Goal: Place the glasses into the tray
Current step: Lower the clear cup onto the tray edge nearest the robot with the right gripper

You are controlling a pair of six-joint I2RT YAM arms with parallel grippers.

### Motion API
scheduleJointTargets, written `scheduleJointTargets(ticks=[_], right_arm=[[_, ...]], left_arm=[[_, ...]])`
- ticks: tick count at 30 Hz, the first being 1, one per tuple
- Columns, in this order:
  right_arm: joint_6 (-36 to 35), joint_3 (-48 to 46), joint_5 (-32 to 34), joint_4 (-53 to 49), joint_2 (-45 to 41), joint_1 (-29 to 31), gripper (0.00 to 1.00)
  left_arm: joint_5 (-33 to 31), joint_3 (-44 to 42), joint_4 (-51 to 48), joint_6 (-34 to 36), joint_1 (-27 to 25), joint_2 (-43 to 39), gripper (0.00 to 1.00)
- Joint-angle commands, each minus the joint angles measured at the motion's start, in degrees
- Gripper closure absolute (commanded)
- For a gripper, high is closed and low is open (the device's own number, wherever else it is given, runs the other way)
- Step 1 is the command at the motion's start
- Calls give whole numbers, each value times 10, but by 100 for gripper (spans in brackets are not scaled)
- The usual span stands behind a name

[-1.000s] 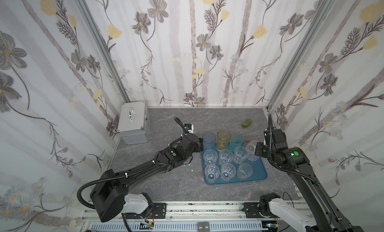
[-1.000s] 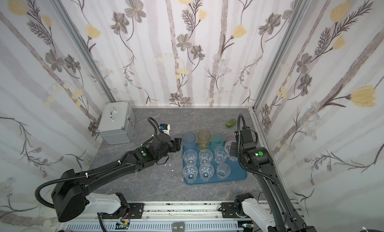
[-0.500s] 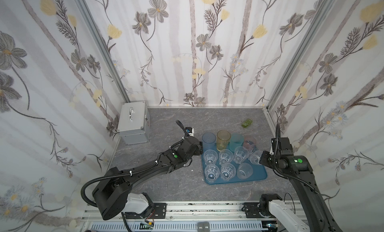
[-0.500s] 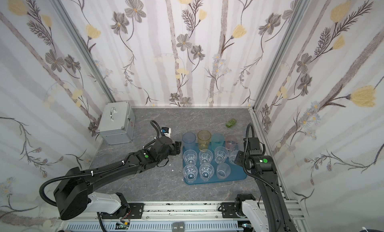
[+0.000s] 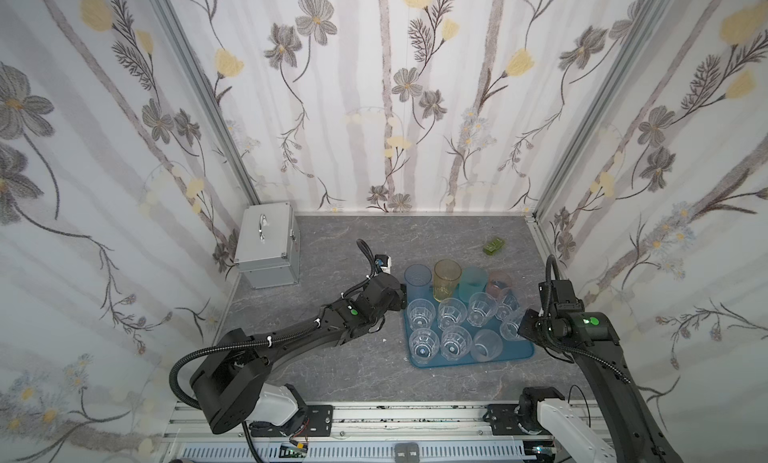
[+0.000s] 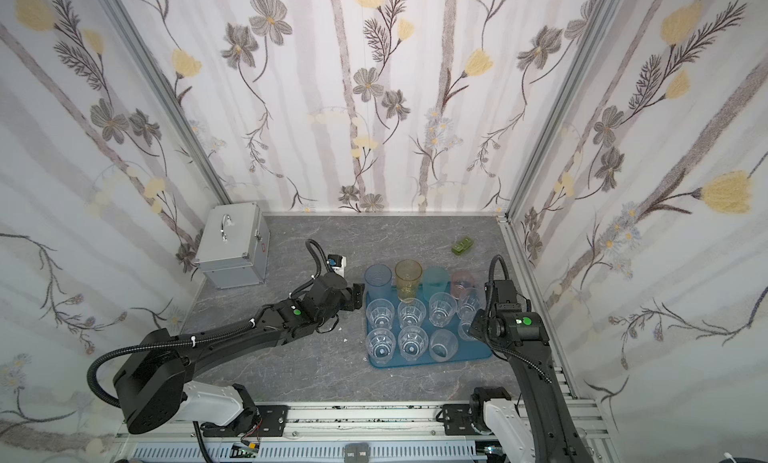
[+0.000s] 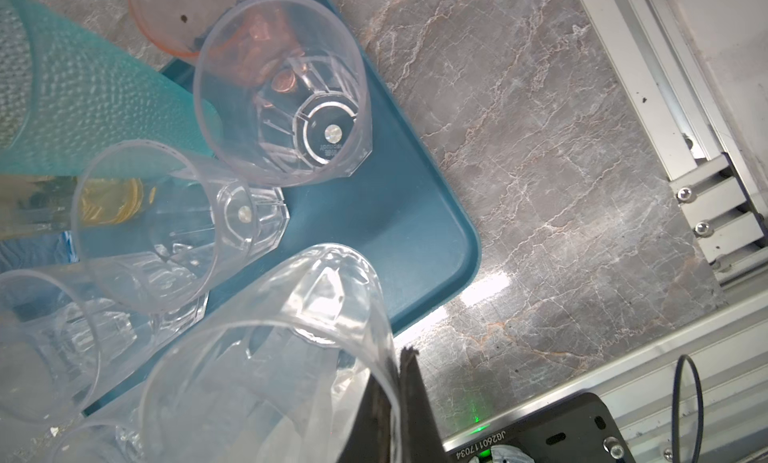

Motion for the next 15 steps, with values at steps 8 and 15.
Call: scheduleJointTargets(ticks=[8,15], right_arm=[[52,-77,-13,79,30,-26,100],[72,-94,4,117,53,-26,100]], left_arm=[[-7,-21,36,12,10,-12,20],[-5,-41,41,13,22,-31,19]])
